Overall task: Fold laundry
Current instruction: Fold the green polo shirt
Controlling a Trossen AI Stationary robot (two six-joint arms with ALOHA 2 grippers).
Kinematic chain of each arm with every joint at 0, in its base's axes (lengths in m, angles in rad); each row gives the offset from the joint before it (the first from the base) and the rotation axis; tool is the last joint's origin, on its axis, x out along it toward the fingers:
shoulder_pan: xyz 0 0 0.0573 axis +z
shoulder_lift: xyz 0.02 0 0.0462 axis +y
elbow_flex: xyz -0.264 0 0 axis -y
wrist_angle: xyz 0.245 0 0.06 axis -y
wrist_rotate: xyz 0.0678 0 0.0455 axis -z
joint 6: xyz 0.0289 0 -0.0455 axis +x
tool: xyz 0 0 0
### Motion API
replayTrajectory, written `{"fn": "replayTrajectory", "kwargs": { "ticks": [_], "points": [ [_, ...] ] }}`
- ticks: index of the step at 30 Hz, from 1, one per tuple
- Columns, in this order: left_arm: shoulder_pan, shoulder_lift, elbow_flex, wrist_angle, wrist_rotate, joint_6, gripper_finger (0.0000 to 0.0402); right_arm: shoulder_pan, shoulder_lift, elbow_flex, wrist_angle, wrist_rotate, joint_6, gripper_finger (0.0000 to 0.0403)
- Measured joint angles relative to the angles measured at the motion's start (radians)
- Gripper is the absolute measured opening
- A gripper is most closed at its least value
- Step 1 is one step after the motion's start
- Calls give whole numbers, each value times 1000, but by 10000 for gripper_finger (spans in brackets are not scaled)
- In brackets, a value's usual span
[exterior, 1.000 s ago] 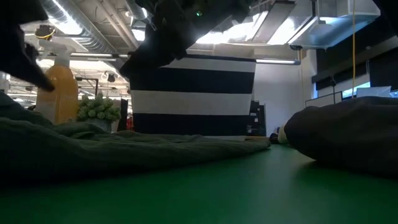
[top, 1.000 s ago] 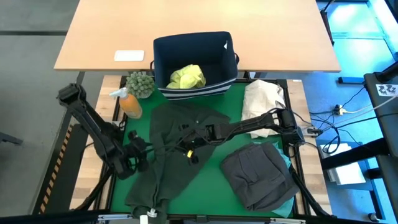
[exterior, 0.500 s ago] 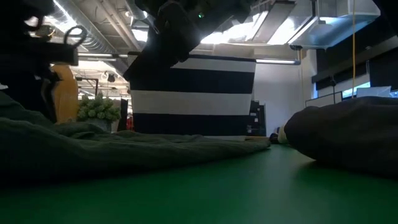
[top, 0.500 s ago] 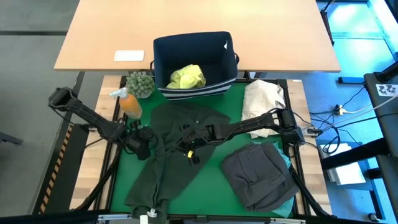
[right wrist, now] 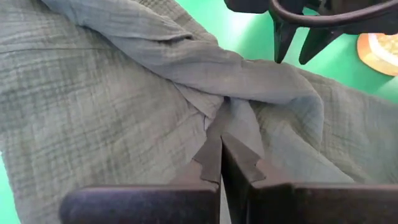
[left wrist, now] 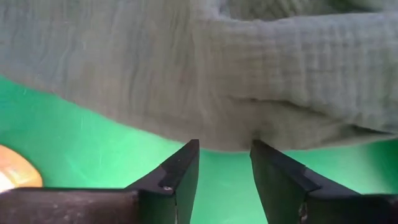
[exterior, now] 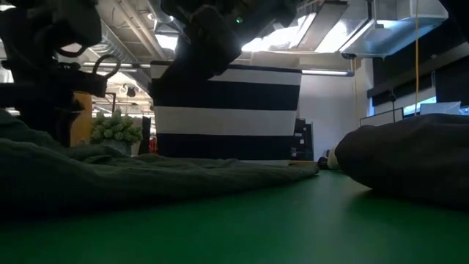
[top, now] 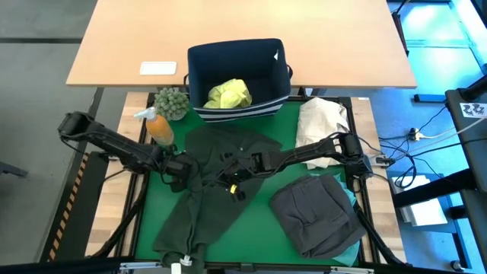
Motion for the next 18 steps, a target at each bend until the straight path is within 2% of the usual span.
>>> {"fn": "replayTrajectory", "kwargs": {
  "ticks": [13,18],
  "points": [
    [11,110,7,-2,50,102,193,0,0,0,-37,-1,-1,5],
    [1,113,36,1,-45,135,193,0,0,0,-36,-7,-21,5]
  ]
}}
